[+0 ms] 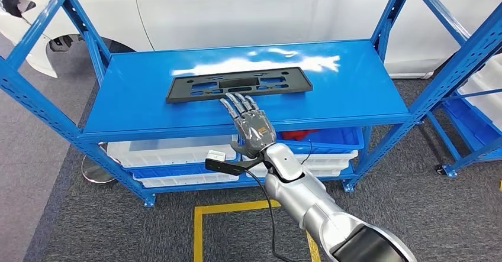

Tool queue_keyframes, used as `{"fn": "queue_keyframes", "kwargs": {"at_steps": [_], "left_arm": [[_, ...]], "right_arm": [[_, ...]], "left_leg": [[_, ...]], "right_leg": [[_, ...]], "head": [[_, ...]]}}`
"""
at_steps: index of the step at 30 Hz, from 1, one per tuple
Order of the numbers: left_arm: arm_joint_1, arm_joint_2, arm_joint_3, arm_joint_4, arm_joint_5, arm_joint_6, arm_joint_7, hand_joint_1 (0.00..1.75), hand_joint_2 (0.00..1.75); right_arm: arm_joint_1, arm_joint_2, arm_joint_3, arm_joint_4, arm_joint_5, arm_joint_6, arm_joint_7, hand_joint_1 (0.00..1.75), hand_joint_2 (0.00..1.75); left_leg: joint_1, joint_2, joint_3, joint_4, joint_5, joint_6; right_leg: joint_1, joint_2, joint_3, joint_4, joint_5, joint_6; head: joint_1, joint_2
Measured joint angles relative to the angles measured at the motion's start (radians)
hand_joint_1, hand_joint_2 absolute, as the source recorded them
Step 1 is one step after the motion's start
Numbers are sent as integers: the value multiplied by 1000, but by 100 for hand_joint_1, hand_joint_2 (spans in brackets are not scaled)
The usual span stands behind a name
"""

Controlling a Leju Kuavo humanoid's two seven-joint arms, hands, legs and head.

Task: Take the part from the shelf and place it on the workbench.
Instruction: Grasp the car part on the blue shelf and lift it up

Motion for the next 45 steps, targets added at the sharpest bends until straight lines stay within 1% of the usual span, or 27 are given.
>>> {"fn": "queue_keyframes", "kwargs": {"at_steps": [1,2,3,5,7,10,12,13,15,16,17,18,20,22,24,27,28,30,31,32,33,34,36,37,42,43,45], "left_arm": [[1,0,0,0,-1,0,0,0,0],[2,0,0,0,-2,0,0,0,0],[3,0,0,0,-4,0,0,0,0],[5,1,0,0,-6,0,-1,0,0],[6,1,0,1,-8,0,-2,0,0],[4,1,0,1,-8,0,-2,0,0],[2,1,0,1,-9,0,-3,0,0],[2,1,0,1,-10,0,-3,0,0],[2,2,0,1,-13,0,-4,0,0],[2,2,0,1,-14,1,-4,0,0],[2,2,0,1,-15,1,-4,0,0],[3,2,0,1,-16,0,-5,0,0],[3,1,0,1,-18,-1,-6,0,0],[2,-1,0,2,-19,-2,-6,0,0],[2,-2,0,3,-23,-2,-6,0,0],[1,-2,0,3,-26,0,-7,0,0],[0,-1,0,3,-26,0,-7,0,0],[-1,-1,0,3,-27,0,-7,0,0],[1,-1,0,3,-27,0,-8,0,0],[2,-1,0,3,-27,0,-8,0,0],[3,0,0,3,-27,0,-9,0,0],[3,0,0,3,-27,0,-10,0,0],[2,1,0,3,-28,0,-12,0,0],[1,1,0,3,-29,0,-13,0,0],[3,1,0,3,-37,0,-14,0,0],[2,0,0,3,-38,0,-13,0,0],[0,0,0,3,-41,0,-12,0,0]], "right_arm": [[-1,1,-3,13,-1,-1,-1,0,0],[-1,1,-5,23,-3,-1,-4,0,0],[-2,2,-9,31,-10,0,-10,0,0],[-6,7,-22,41,-33,1,-27,0,87],[-12,14,-39,48,-50,-1,-32,0,175],[-19,17,-66,56,-58,-7,-14,0,175],[-25,18,-84,61,-80,-6,-21,0,175],[-28,19,-94,63,-98,-4,-34,0,175],[-31,22,-112,68,-133,2,-64,0,175],[-29,22,-120,70,-142,5,-75,0,175],[-28,23,-126,72,-147,6,-83,0,175],[-27,23,-131,74,-149,5,-89,0,175],[-27,25,-137,75,-150,-2,-95,0,175],[-29,28,-143,75,-154,-11,-100,0,175],[-29,32,-148,75,-159,-18,-108,0,175],[-28,41,-150,73,-160,-27,-119,0,175],[-28,46,-150,73,-158,-28,-122,0,175],[-23,56,-149,73,-151,-28,-125,0,175],[-18,60,-147,73,-147,-27,-126,0,175],[-12,63,-144,73,-143,-27,-127,0,175],[-7,67,-140,73,-139,-27,-128,0,175],[-3,71,-136,73,-136,-26,-128,0,175],[0,80,-129,73,-129,-26,-129,0,175],[0,83,-125,73,-125,-27,-128,0,175],[6,87,-114,72,-122,-28,-117,0,175],[6,87,-111,72,-122,-29,-116,0,175],[10,86,-108,72,-122,-29,-116,0,175]], "left_leg": [[2,0,-30,47,-7,-3],[4,0,-43,59,5,-6],[7,-1,-36,29,35,-8],[13,-20,17,-101,112,-10],[17,-44,59,-196,140,-3],[16,-42,68,-214,133,16],[17,-38,73,-217,132,30],[16,-35,76,-219,130,35],[11,-29,78,-218,126,43],[9,-27,80,-218,123,45],[7,-26,82,-218,120,46],[6,-26,87,-217,117,46],[2,-26,99,-217,108,44],[-2,-26,107,-216,99,36],[-2,-23,109,-219,94,26],[-2,-15,104,-195,72,11],[-2,-12,85,-152,51,7],[3,-9,15,-18,-2,0],[4,-8,-21,40,-16,-4],[6,-7,-43,67,-11,-7],[8,-5,-46,55,15,-10],[10,-3,-28,2,58,-11],[11,1,30,-139,132,-9],[10,2,50,-184,146,-4],[9,-1,70,-217,133,28],[11,-1,75,-221,131,34],[11,0,82,-222,125,42]], "right_leg": [[0,3,3,1,-3,1],[-1,9,6,1,-6,3],[-2,17,10,3,-9,5],[-3,33,14,9,-17,13],[-2,50,10,18,-24,23],[-4,63,4,20,-28,39],[-5,41,-13,61,-52,49],[-6,26,-40,114,-78,52],[-7,8,-120,257,-131,57],[-7,7,-152,308,-141,57],[-7,7,-168,324,-132,55],[-6,7,-161,296,-102,52],[0,6,-105,160,-22,36],[7,4,-56,52,16,23],[12,4,-45,29,11,17],[3,5,-27,13,9,7],[0,4,-19,7,8,3],[1,2,-7,5,-1,-4],[2,2,-2,6,-6,-5],[2,2,4,6,-12,-5],[2,3,11,8,-18,-3],[1,4,19,10,-25,-1],[2,5,32,17,-42,7],[3,6,34,20,-48,12],[3,4,31,37,-71,37],[3,4,14,72,-88,42],[0,3,-63,205,-137,49]], "head": [[0,0],[0,0],[0,0],[0,0],[1,0],[0,0],[3,0],[5,0],[7,0],[7,0],[7,0],[7,0],[8,0],[6,0],[5,0],[3,0],[2,0],[1,0],[1,0],[1,0],[1,0],[1,0],[1,0],[1,0],[5,0],[6,0],[8,0]]}}
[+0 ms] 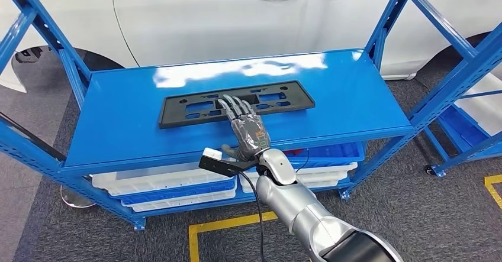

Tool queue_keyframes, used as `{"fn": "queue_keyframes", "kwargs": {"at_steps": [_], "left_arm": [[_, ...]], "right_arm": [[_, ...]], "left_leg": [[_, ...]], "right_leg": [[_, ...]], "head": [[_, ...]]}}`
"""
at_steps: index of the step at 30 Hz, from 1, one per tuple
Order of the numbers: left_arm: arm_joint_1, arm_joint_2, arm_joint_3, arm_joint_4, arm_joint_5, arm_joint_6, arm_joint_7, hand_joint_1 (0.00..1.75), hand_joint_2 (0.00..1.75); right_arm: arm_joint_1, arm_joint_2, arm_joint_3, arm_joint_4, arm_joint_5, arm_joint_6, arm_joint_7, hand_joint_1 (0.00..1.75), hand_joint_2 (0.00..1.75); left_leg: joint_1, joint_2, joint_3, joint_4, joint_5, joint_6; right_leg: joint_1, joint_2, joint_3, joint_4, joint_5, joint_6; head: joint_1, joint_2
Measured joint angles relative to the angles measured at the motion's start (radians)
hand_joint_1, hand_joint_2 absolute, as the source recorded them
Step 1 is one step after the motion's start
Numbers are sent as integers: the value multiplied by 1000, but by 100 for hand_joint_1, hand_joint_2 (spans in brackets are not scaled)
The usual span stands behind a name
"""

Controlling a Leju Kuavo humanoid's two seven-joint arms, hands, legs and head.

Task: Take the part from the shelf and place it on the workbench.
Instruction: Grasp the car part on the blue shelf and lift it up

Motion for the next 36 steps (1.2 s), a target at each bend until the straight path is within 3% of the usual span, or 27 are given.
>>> {"fn": "queue_keyframes", "kwargs": {"at_steps": [2,3,5,7,8,12,14,16,17,18,19,21,23,25,28,29,32,33,34,36], "left_arm": [[0,0,0,0,-3,0,1,0,0],[1,0,0,0,-3,0,2,0,0],[2,-1,0,0,-4,0,3,0,0],[1,-3,0,0,-5,-1,3,0,0],[0,-3,0,0,-5,-1,4,0,0],[-2,-3,0,0,-5,-1,4,0,0],[-4,-3,0,1,-5,-2,3,0,0],[-3,-4,0,1,-6,-2,3,0,0],[-2,-3,0,1,-6,-2,3,0,0],[-1,-3,0,1,-6,-1,3,0,0],[0,-3,0,1,-6,0,4,0,0],[1,-3,0,1,-6,8,15,0,0],[0,-4,0,1,-11,23,44,0,0],[2,-4,0,1,-20,42,88,0,0],[7,-8,0,1,-28,70,163,0,0],[8,-10,0,2,-30,80,191,0,0],[11,-11,1,2,-38,111,268,0,0],[13,-12,1,2,-39,117,284,0,0],[16,-12,1,2,-40,121,295,0,0],[21,-15,3,2,-41,129,312,0,0]], "right_arm": [[9,-2,3,1,1,-2,1,0,175],[13,-2,4,2,2,-3,2,0,175],[15,-2,8,2,10,-10,6,0,175],[14,-2,13,2,16,-16,11,0,175],[14,-2,16,2,18,-17,13,0,175],[12,-1,24,1,20,-18,15,0,175],[11,1,30,0,26,-18,16,0,175],[12,4,38,1,33,-18,16,0,175],[14,5,41,2,36,-18,17,0,175],[16,6,46,3,38,-18,17,0,175],[17,7,50,3,39,-18,17,0,175],[17,12,59,4,42,-18,17,0,175],[14,17,68,6,42,-19,17,0,175],[12,19,77,9,39,-20,17,0,175],[9,20,87,10,33,-21,17,0,175],[7,21,90,11,31,-22,17,0,175],[7,18,101,18,26,-22,18,0,175],[8,16,104,22,25,-23,19,0,175],[9,15,106,25,24,-23,19,0,175],[9,15,109,28,24,-24,21,0,175]], "left_leg": [[-1,-1,8,1,-8,2],[-1,-2,14,1,-14,1],[-1,-3,33,1,-26,-3],[-3,-5,47,1,-39,-12],[-4,-5,49,1,-44,-17],[-1,-2,53,5,-59,-42],[-1,0,19,81,-96,-49],[0,0,-60,223,-147,-54],[0,0,-96,276,-156,-55],[0,0,-115,294,-144,-55],[-1,0,-113,268,-112,-53],[-3,0,-64,134,-22,-42],[-9,0,-19,26,21,-30],[-15,0,-9,3,17,-21],[-9,1,-1,-11,19,-7],[-6,1,2,-15,19,-3],[-6,1,4,-16,15,3],[-6,1,5,-15,13,3],[-6,1,8,-14,11,2],[-6,-1,15,-13,5,-3]], "right_leg": [[-1,0,-77,110,-18,3],[-1,0,-90,110,3,2],[-1,0,-55,-2,93,-5],[3,0,-3,-129,152,-15],[6,0,10,-161,159,-20],[7,4,24,-183,148,-41],[3,3,39,-192,144,-52],[6,2,47,-192,136,-59],[8,2,52,-192,132,-60],[10,3,58,-192,127,-61],[11,3,66,-192,122,-61],[14,5,84,-192,110,-58],[18,6,92,-190,100,-52],[18,6,90,-190,97,-42],[17,4,81,-165,75,-25],[16,3,60,-121,52,-20],[6,1,-51,80,-25,-9],[3,1,-72,108,-22,-7],[0,1,-70,90,3,-7],[-3,-1,-17,-42,83,-9]], "head": [[0,0],[0,0],[0,0],[-1,0],[-1,0],[-3,0],[-4,0],[-5,0],[-5,0],[-5,0],[-5,0],[-5,0],[-4,0],[-4,0],[-3,0],[-1,0],[1,0],[1,0],[1,0],[1,0]]}}
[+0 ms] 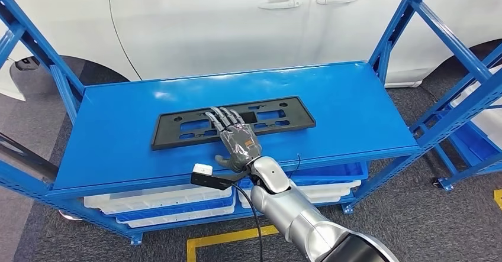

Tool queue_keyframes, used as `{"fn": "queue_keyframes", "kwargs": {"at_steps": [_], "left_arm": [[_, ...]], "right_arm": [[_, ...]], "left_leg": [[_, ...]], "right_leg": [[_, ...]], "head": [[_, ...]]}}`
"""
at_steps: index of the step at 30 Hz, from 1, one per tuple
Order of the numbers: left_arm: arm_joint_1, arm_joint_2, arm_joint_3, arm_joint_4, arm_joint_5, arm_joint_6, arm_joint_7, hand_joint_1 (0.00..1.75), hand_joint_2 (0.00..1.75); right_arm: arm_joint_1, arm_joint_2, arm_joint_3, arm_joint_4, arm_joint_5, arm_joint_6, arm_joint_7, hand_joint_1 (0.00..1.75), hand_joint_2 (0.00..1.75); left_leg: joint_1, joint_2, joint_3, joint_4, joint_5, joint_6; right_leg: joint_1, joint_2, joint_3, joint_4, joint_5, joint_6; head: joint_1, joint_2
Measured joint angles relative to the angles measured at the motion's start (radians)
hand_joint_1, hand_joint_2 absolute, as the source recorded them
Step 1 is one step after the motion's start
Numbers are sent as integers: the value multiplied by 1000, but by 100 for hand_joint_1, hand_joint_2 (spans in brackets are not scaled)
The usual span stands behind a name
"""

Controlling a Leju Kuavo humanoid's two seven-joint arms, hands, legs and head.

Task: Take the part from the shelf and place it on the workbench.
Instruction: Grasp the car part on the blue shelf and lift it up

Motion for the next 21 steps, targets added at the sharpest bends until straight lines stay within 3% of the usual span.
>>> {"fn": "queue_keyframes", "kwargs": {"at_steps": [1,3,7,9,11,12,13,15,17,18,21], "left_arm": [[1,-1,2,0,0,6,8,0,0],[3,-3,8,0,-1,17,18,0,0],[8,-1,19,0,1,22,-5,0,0],[8,-1,22,0,3,16,-21,0,0],[8,-1,24,0,4,11,-33,0,0],[9,-1,26,0,5,10,-38,0,0],[9,-1,29,0,6,10,-42,0,0],[9,-1,34,0,7,9,-49,0,0],[7,-1,39,0,9,8,-54,0,0],[6,-1,40,0,9,8,-56,0,0],[7,-1,41,0,11,8,-57,0,0]], "right_arm": [[-1,0,2,0,1,-1,3,0,175],[-1,-1,8,0,9,-3,11,0,175],[-3,-2,20,0,29,-6,20,0,175],[-4,0,27,0,36,-6,19,0,175],[-2,3,35,1,44,-6,17,0,175],[-1,4,40,2,48,-6,16,0,175],[0,4,44,3,52,-6,15,0,175],[0,10,51,3,65,-7,17,0,175],[-1,18,59,4,81,-7,23,0,175],[-2,21,63,5,87,-7,27,0,175],[-2,28,72,7,100,-7,33,0,175]], "left_leg": [[-2,-1,2,2,-3,-4],[-4,-1,4,4,-9,-14],[0,0,2,20,-27,-38],[3,0,-38,114,-80,-45],[4,0,-104,253,-140,-50],[4,0,-125,293,-147,-51],[4,0,-128,294,-135,-51],[4,1,-75,178,-63,-46],[0,0,-13,48,-15,-37],[-2,-1,1,17,-9,-33],[-3,-2,3,7,-9,-18]], "right_leg": [[1,-1,31,-69,29,-3],[5,-1,62,-139,49,-10],[6,1,70,-151,51,-33],[4,-1,76,-157,52,-42],[7,-2,77,-156,50,-46],[8,-1,78,-155,48,-47],[9,-1,79,-154,47,-47],[9,1,84,-150,41,-45],[13,3,86,-146,36,-38],[14,3,86,-145,35,-34],[13,3,83,-142,32,-18]], "head": [[0,0],[-1,0],[-2,0],[-3,0],[-3,0],[-3,0],[-3,0],[-3,0],[-2,0],[-2,0],[-2,0]]}}
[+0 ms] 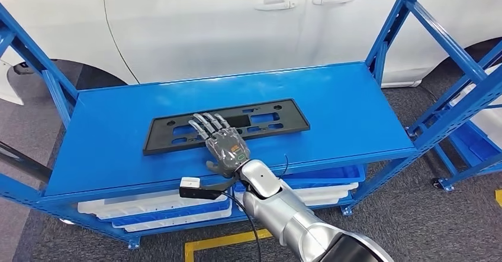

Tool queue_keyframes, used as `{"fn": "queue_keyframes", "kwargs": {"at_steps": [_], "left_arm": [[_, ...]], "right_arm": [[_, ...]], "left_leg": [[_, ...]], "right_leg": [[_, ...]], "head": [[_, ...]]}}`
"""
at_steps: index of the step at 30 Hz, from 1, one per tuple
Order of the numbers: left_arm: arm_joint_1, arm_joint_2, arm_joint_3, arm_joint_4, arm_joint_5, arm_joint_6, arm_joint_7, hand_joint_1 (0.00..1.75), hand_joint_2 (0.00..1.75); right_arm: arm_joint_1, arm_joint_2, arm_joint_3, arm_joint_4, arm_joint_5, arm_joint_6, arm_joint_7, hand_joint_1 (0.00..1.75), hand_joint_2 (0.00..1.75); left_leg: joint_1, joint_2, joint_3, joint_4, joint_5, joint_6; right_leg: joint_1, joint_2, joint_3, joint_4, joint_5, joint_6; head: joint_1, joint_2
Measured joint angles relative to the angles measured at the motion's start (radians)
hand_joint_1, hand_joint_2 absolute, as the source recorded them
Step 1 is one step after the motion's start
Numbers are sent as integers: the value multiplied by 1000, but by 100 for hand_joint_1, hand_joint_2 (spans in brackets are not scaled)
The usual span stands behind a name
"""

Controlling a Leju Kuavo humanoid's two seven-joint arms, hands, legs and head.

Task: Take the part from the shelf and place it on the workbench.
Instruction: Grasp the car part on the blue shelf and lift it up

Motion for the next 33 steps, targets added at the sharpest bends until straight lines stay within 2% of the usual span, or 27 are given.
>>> {"fn": "queue_keyframes", "kwargs": {"at_steps": [2,3,5,6,7,8,10,11,12,15,17,18,20,21,22,23,24,26,27,29,32,33], "left_arm": [[1,0,0,0,2,0,-2,0,0],[0,0,1,0,4,0,-4,0,0],[-1,0,5,0,9,0,-10,0,0],[-1,0,7,0,12,0,-12,0,0],[-1,1,9,0,13,1,-14,0,0],[-1,1,12,0,14,1,-16,0,0],[-1,0,17,0,15,0,-21,0,0],[-1,0,20,0,15,0,-23,0,0],[-1,0,22,0,15,0,-24,0,0],[-2,1,25,0,15,0,-26,0,0],[-3,2,25,0,15,0,-26,0,0],[-3,2,25,0,15,-1,-27,0,0],[-3,2,25,0,15,-3,-27,0,0],[-2,3,25,0,14,-3,-27,0,0],[-1,3,25,0,14,-3,-27,0,0],[0,4,25,0,14,-3,-28,0,0],[0,5,25,0,14,-3,-28,0,0],[0,5,25,0,14,-3,-28,0,0],[-1,5,25,0,14,-3,-28,0,0],[-3,5,25,0,13,-4,-29,0,0],[-2,5,25,0,12,-5,-30,0,0],[-2,5,25,0,12,-5,-30,0,0]], "right_arm": [[-2,3,5,1,11,0,5,0,175],[-3,5,9,2,16,0,7,0,175],[-1,8,18,8,21,0,10,0,175],[1,9,22,12,21,0,10,0,175],[2,10,25,16,21,0,11,0,175],[2,13,27,20,21,0,11,0,175],[-1,20,31,25,19,0,12,0,175],[-3,24,33,28,18,0,12,0,175],[-5,27,35,30,17,0,12,0,175],[-7,33,41,37,16,0,15,0,175],[-10,38,43,41,17,0,17,0,175],[-11,40,45,42,18,0,19,0,175],[-12,42,52,47,20,0,23,0,175],[-10,42,55,49,21,0,26,0,175],[-9,42,57,52,21,0,29,0,175],[-8,42,60,54,21,0,31,0,175],[-8,42,62,56,21,0,32,0,175],[-8,42,67,57,21,0,33,0,175],[-9,42,68,57,21,0,33,0,175],[-10,42,71,58,22,0,36,0,175],[-12,42,75,60,22,0,45,0,175],[-14,42,76,60,22,0,48,0,175]], "left_leg": [[5,1,2,-6,3,12],[6,2,3,-8,4,16],[5,3,2,-7,2,21],[5,3,3,-7,2,21],[5,2,3,-6,1,21],[5,2,5,-6,-1,20],[4,0,9,-4,-5,15],[3,0,10,-2,-8,11],[1,0,10,-1,-10,7],[2,1,11,-2,-14,-11],[4,2,0,28,-35,-22],[5,2,-21,75,-61,-26],[7,2,-86,209,-120,-33],[7,2,-117,265,-136,-36],[8,2,-133,288,-132,-37],[8,2,-130,272,-110,-37],[8,3,-111,226,-76,-36],[8,3,-58,105,-12,-31],[6,3,-35,58,2,-28],[2,2,-13,9,7,-17],[2,1,-10,4,4,0],[4,1,-8,2,4,7]], "right_leg": [[-1,-1,-19,44,-29,10],[-3,-2,-44,97,-58,14],[-6,-2,-114,237,-118,19],[-8,-2,-141,287,-129,21],[-9,-3,-150,299,-121,21],[-9,-3,-138,268,-94,20],[-9,-3,-73,126,-22,12],[-7,-3,-44,62,1,8],[-5,-3,-25,22,12,4],[-2,-2,-17,-1,12,-10],[-6,-2,-9,-10,14,-21],[-8,-3,-5,-13,14,-26],[-6,-5,-1,-13,11,-31],[-5,-5,0,-12,9,-32],[-4,-4,1,-11,6,-32],[-4,-3,4,-10,4,-31],[-5,-2,8,-9,0,-30],[-5,-2,16,-7,-7,-25],[-3,-1,17,-5,-10,-22],[1,-1,17,-3,-14,-14],[2,-1,16,2,-21,0],[1,-2,7,22,-34,6]], "head": [[2,0],[3,0],[4,0],[4,0],[5,0],[5,0],[5,0],[4,0],[4,0],[4,0],[3,0],[3,0],[2,0],[2,0],[3,0],[2,0],[2,0],[3,0],[3,0],[4,0],[5,0],[6,0]]}}
